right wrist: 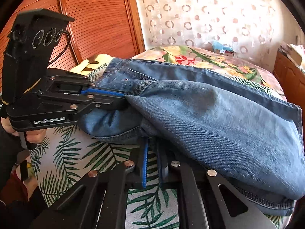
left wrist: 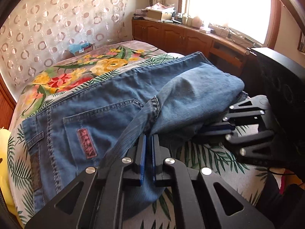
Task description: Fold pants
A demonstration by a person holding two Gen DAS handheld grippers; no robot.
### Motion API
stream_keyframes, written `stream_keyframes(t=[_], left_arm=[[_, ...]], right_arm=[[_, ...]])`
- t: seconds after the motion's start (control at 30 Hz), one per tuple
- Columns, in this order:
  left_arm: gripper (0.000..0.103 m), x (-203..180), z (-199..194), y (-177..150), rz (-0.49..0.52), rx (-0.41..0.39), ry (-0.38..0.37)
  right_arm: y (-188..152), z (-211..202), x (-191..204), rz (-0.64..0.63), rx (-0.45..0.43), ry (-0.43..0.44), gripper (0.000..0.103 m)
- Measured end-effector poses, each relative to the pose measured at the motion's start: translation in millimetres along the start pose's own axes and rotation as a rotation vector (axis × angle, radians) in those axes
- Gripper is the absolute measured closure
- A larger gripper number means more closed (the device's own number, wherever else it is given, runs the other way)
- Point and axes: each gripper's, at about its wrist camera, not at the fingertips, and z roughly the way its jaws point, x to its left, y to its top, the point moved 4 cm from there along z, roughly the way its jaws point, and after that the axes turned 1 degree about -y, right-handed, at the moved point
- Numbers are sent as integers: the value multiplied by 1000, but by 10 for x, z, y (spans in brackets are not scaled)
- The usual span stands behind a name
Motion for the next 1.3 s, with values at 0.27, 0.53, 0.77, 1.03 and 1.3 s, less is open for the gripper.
stream_keyframes(t=[0.27,0.53,0.77,1.03,1.3], left_arm=[[97,119,-395,-158,-44,-52,98],[56,391,-615,-339,-117,-82,145],[56,751,-657,-629,-203,-81,255],[56,1223,-555,-1069,-335,-20,293],[56,1275,-460,-1132,-352,8,278]], right_arm=[[-56,-410,93,29,-51,15,99],[-379,-777,264,66,-35,32,99],[-644,-709,252,128,25,34,99],[-553,-641,263,125,21,-6,96],[-510,-486,212,170,10,-9,89]])
